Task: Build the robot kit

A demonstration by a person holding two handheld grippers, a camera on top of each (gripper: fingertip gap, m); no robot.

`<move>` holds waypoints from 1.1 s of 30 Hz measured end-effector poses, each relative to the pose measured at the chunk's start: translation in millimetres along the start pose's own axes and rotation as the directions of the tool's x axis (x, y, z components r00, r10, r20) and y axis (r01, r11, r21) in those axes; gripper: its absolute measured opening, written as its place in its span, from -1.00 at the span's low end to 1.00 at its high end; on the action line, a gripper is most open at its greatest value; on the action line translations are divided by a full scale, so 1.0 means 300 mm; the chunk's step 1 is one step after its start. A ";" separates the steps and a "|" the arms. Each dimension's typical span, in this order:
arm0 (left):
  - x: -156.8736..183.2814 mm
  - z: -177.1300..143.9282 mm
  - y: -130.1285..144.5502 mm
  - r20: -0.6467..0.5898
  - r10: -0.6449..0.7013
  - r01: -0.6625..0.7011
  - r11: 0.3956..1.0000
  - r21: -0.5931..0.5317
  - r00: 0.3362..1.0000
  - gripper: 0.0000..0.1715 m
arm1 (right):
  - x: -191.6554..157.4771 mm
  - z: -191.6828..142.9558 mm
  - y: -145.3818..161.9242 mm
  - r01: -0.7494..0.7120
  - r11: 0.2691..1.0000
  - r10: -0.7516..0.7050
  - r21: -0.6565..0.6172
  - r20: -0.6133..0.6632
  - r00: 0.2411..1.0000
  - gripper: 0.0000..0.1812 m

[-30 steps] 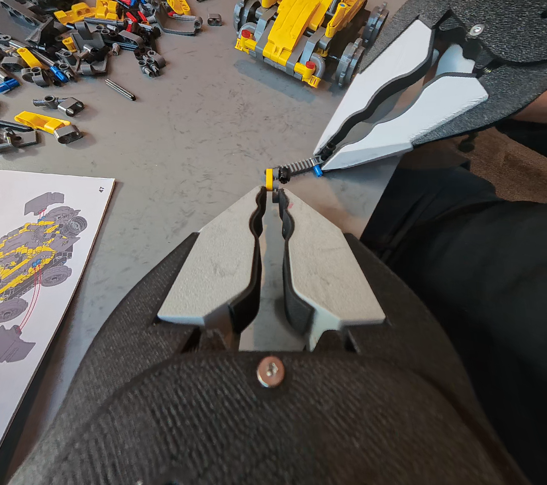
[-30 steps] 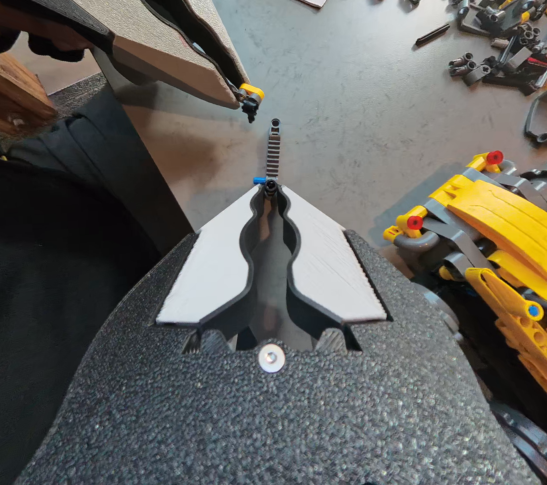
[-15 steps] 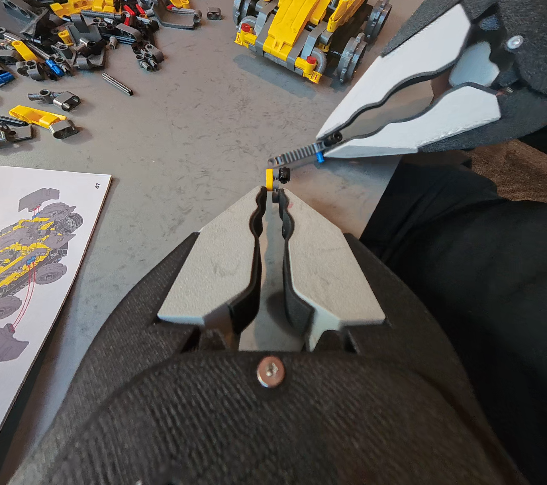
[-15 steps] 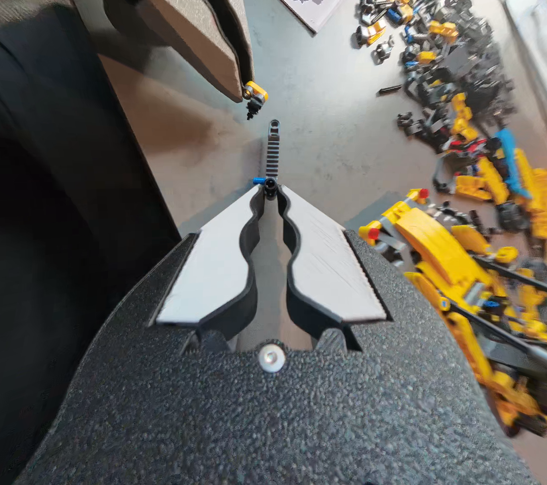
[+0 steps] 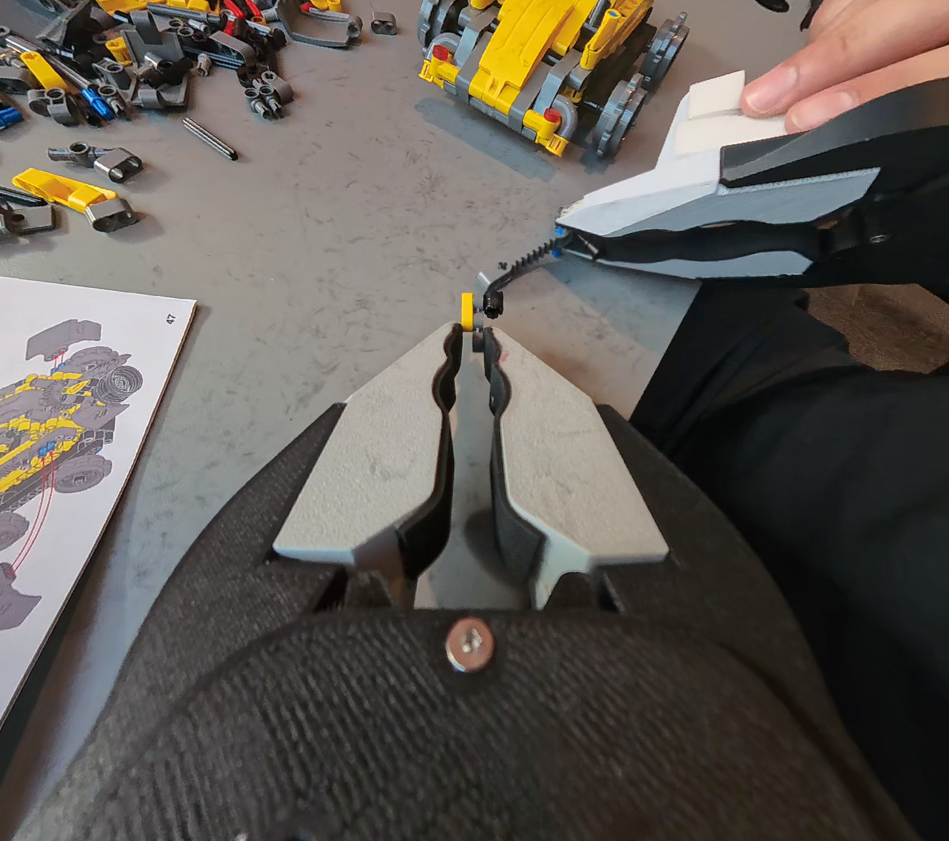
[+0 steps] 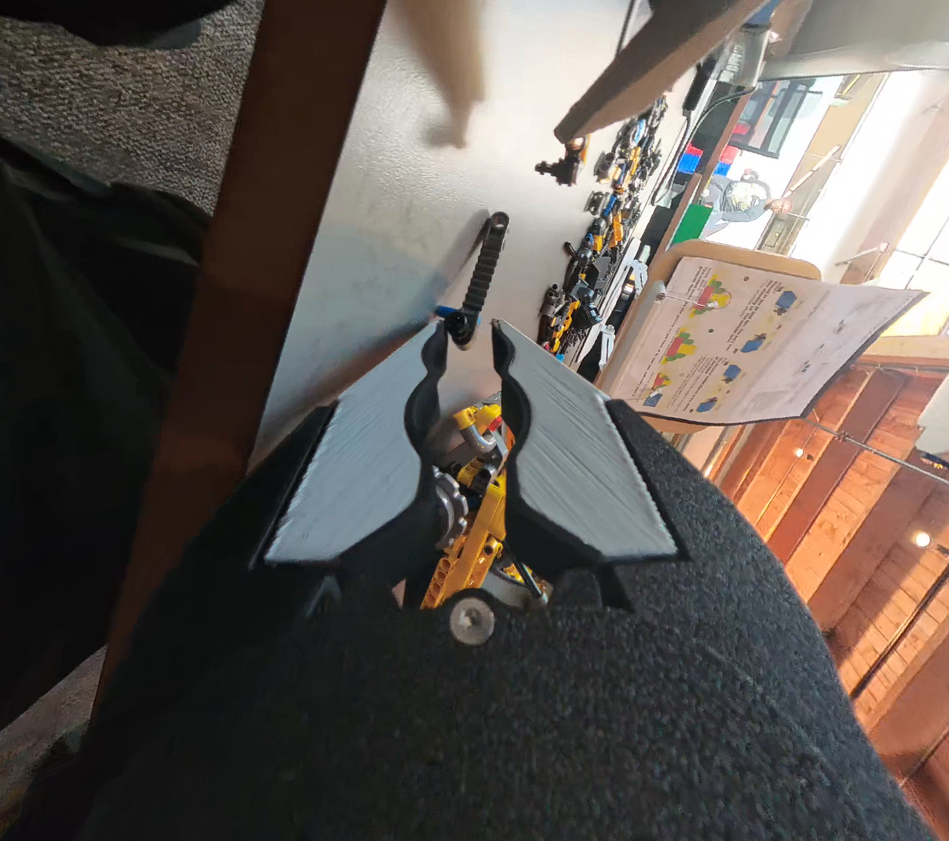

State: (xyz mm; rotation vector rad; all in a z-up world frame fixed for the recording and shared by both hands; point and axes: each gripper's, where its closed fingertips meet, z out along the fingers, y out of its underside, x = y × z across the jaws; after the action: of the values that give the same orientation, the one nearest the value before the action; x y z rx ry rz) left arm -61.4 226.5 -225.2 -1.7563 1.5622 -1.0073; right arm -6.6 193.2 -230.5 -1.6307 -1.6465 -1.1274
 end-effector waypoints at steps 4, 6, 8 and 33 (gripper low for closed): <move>0.004 0.002 0.001 -0.002 0.006 -0.006 1.000 -0.002 1.000 -0.94 | -0.006 -0.021 -0.005 0.003 1.000 -0.004 0.029 0.009 1.000 -0.74; 0.004 0.001 -0.001 -0.003 0.005 -0.005 1.000 0.002 1.000 -0.94 | -0.012 -0.038 -0.001 -0.027 0.998 0.025 0.051 0.025 0.999 -0.70; 0.003 0.000 -0.002 -0.005 0.000 0.000 1.000 0.005 1.000 -0.94 | -0.013 -0.057 0.008 -0.085 0.993 0.082 0.076 0.049 0.995 -0.63; 0.003 0.007 0.009 0.015 0.020 -0.020 1.000 0.005 1.000 -0.94 | -0.049 -0.086 0.001 -0.890 0.445 0.724 0.098 0.545 0.422 -0.47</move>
State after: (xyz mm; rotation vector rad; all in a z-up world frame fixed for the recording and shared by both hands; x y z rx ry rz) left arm -61.1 225.1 -228.4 -1.7382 1.5638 -0.9858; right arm -9.2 163.6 -230.2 -2.1072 -0.8694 0.1028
